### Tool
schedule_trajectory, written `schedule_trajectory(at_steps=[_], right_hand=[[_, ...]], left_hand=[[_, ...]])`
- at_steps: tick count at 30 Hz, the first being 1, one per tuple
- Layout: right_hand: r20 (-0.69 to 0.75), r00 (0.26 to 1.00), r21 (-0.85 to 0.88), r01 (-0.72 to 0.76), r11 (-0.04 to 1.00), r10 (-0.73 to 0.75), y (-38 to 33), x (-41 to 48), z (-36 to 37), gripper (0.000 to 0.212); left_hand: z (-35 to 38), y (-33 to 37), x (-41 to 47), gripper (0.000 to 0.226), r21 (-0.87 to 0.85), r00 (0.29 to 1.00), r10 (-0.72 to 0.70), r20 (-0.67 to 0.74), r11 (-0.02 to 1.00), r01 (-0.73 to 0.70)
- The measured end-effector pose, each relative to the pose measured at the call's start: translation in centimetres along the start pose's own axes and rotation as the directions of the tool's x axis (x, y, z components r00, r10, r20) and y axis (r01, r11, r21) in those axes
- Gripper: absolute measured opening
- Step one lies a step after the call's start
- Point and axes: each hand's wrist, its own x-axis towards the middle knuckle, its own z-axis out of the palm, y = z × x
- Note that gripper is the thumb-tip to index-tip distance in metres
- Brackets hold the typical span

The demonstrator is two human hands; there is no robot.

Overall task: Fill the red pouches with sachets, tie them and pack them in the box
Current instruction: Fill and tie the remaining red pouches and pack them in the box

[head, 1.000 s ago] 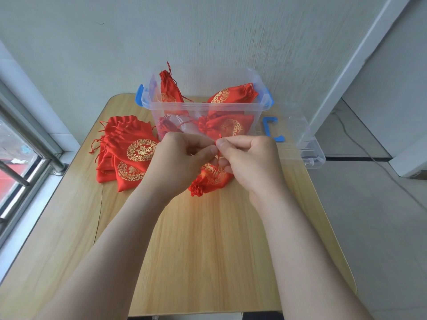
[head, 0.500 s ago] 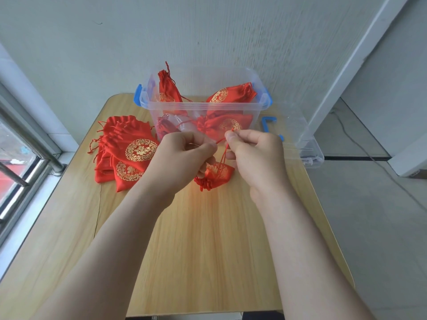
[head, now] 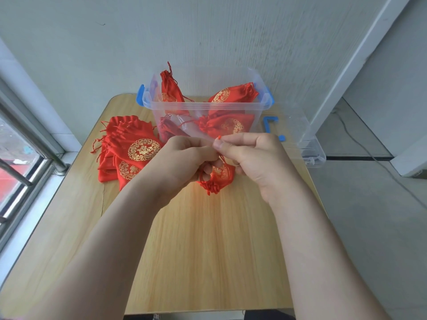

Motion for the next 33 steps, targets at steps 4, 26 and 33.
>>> schedule_trajectory(at_steps=[4, 26, 33], right_hand=[[-0.010, 1.000, 0.021, 0.028, 0.999, -0.028, 0.0, 0.0, -0.1, 0.015], [0.096, 0.979, -0.406, 0.202, 0.891, -0.178, 0.7, 0.2, 0.4, 0.028], [0.096, 0.994, -0.289, -0.024, 0.957, 0.054, 0.6, 0.1, 0.1, 0.026]], left_hand=[[-0.1, 0.2, -0.1, 0.017, -0.033, 0.999, -0.012, 0.032, 0.999, 0.013], [-0.1, 0.3, -0.1, 0.013, 0.057, 0.979, 0.016, -0.202, 0.998, -0.005], [-0.2, -0.3, -0.4, 0.018, 0.365, 0.951, 0.188, -0.246, 0.927, -0.088]])
